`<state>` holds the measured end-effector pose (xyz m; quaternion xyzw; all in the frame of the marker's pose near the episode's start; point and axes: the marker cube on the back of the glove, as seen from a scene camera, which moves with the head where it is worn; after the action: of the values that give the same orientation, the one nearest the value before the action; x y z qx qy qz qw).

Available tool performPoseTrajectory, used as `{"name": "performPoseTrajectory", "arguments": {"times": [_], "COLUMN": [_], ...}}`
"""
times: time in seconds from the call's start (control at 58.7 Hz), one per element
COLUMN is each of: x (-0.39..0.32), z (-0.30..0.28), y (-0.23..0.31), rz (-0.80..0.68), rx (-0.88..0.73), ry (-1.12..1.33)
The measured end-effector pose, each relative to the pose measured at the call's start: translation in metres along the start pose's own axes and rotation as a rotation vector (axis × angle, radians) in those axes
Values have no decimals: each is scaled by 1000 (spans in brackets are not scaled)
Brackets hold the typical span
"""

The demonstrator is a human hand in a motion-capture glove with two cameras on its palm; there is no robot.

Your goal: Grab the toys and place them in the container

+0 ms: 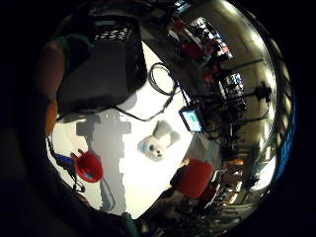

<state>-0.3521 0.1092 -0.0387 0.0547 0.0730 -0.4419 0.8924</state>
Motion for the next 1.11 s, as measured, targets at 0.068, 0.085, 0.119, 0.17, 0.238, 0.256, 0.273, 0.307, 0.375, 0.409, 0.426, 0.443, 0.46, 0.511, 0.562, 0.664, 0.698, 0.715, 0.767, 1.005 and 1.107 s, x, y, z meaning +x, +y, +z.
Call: {"name": "performPoseTrajectory", "arguments": {"times": [0.068,0.085,0.119,0.17,0.238,0.256,0.273,0.307,0.375,0.409,0.426,0.443,0.46,0.511,0.562,0.664,0.698,0.715,0.767,1.005,1.107], "x": [-10,-11,-14,-15,-8,-6,-4,-2,-4,-4,-5,-5,-6,-4,-1,4,6,7,11,20,31], "z": [9,11,14,20,25,26,27,27,28,28,28,27,27,26,24,20,18,18,16,30,44], "y": [-29,-35,-45,-58,-67,-68,-68,-68,-70,-68,-67,-66,-65,-62,-59,-49,-45,-43,-36,57,103], "rz": [31,41,61,87,101,88,67,48,127,125,118,114,117,145,144,148,141,136,120,60,147], "rx": [-20,-24,-38,-73,-96,-99,-104,-109,-100,-99,-101,-101,-100,-78,-53,-47,-47,-48,-53,-92,-118], "ry": [59,66,79,131,219,238,252,261,243,236,229,218,206,183,171,130,119,117,122,138,137]}}
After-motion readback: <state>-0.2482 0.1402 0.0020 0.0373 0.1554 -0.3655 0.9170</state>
